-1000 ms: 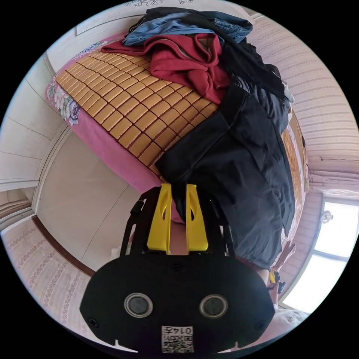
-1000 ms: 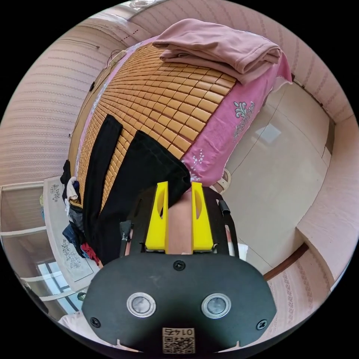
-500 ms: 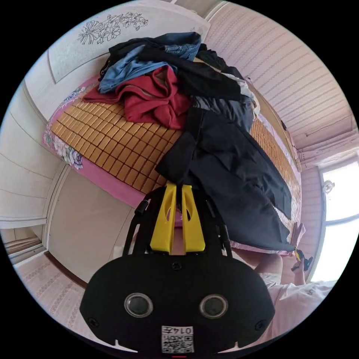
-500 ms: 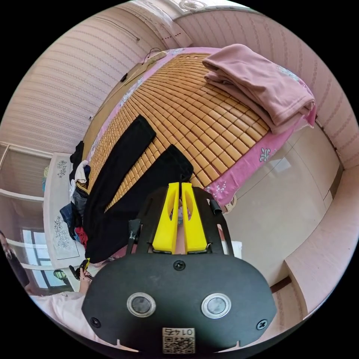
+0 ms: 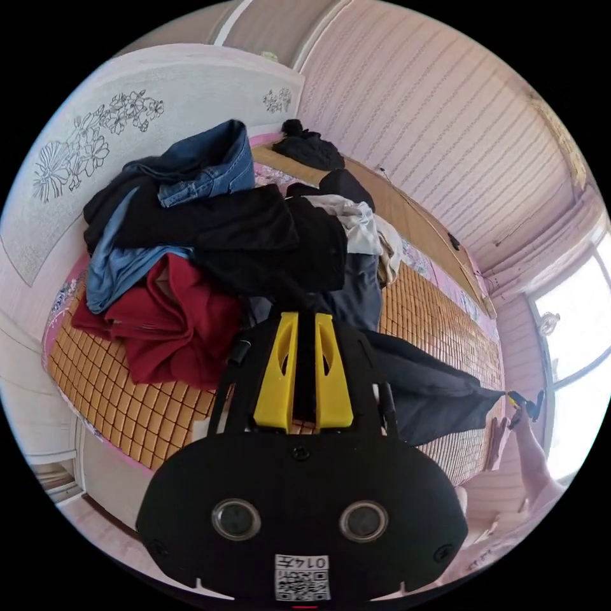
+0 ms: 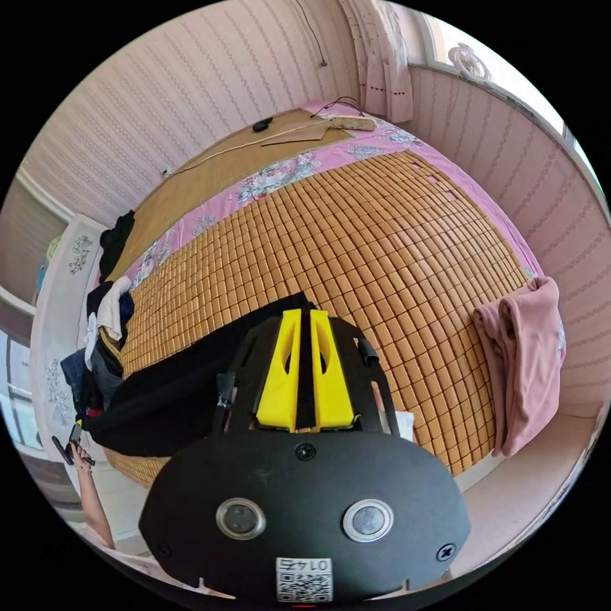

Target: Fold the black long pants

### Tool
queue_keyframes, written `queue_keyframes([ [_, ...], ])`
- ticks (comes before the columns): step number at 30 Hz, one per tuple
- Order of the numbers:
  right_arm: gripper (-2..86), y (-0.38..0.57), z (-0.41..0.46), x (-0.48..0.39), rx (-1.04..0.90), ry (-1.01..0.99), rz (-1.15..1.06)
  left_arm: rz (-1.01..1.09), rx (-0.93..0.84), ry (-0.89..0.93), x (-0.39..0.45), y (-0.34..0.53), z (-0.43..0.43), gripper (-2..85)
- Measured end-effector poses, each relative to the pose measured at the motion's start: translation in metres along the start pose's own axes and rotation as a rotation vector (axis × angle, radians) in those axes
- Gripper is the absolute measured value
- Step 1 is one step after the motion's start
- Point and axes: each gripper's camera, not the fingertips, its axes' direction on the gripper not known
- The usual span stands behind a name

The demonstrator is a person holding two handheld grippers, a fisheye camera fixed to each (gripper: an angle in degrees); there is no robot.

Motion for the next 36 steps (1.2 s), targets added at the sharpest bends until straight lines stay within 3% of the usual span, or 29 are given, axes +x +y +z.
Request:
queue_keyframes([
  [3,9.4,0.000,0.015,-0.017,0.018,-0.029,0.014,0.003,0.035,-0.093,0.023,-0.005,0.010,8.1],
  [6,9.3,0.014,0.022,-0.027,0.008,-0.033,-0.056,0.149,0.070,-0.161,0.065,0.014,0.009,7.2],
  [8,4.0,0.036,0.039,-0.044,-0.042,0.046,-0.159,0.329,-0.063,-0.183,0.107,0.043,0.044,3.1],
  [11,-0.2,0.060,0.070,-0.064,-0.146,0.139,-0.227,0.421,-0.200,-0.298,0.142,0.070,0.101,0.1],
  [14,-0.8,0.072,0.072,-0.081,-0.108,0.190,-0.295,0.475,-0.361,-0.413,0.164,0.078,0.146,-0.6],
  [20,-0.9,0.087,0.064,-0.106,-0.152,0.356,-0.479,0.652,-0.479,-0.521,0.203,0.089,0.161,-1.0],
  [32,-0.9,0.177,0.031,-0.043,-0.349,0.303,-0.517,0.690,-0.698,-0.462,0.194,0.163,0.135,-0.9],
  [36,-0.8,0.190,0.015,-0.032,-0.350,0.289,-0.517,0.680,-0.596,-0.461,0.190,0.172,0.099,-0.8],
])
